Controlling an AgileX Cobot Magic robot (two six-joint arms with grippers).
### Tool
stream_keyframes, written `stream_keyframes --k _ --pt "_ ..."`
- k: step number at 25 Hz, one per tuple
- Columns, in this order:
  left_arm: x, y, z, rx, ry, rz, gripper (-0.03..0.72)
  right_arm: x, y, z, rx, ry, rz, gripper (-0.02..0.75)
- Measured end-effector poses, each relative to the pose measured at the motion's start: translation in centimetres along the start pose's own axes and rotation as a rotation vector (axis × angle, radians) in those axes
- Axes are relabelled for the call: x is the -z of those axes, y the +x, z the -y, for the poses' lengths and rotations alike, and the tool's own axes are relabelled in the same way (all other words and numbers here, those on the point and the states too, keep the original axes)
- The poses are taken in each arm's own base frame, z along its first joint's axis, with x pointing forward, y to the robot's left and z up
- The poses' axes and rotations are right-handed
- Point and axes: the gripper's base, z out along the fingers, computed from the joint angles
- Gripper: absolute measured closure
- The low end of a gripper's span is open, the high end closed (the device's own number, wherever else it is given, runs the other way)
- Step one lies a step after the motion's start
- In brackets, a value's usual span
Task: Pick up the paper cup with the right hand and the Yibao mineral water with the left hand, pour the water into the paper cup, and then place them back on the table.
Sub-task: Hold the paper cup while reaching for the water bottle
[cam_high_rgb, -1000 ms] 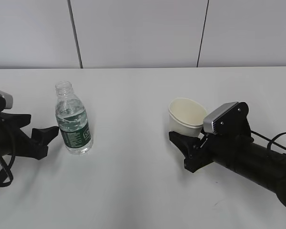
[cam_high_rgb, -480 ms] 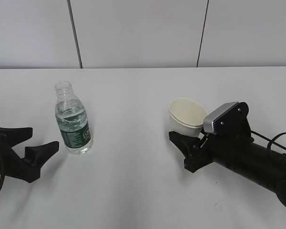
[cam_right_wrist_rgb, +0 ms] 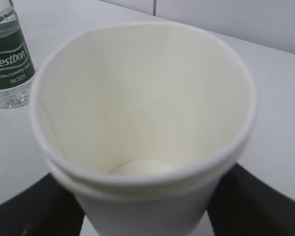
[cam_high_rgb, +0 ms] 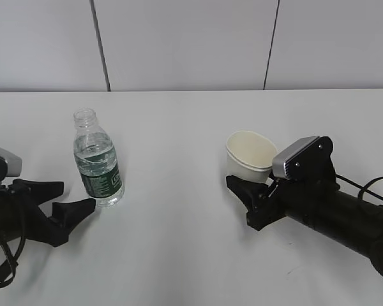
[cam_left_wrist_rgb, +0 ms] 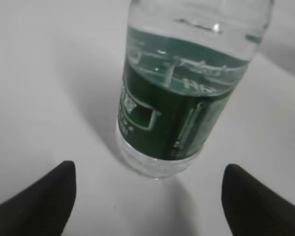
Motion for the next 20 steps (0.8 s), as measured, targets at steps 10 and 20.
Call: stream_keyframes --k 10,20 --pt "-1.4 -0.5 -0.7 0.012 0.043 0.021 0.065 0.0 0.0 0.0 0.0 0.0 0.0 0.216" --pt "-2.9 -2.4 -1.3 -0.059 0.122 0.074 0.064 0.0 0.0 0.0 0.0 0.0 0.0 0.216"
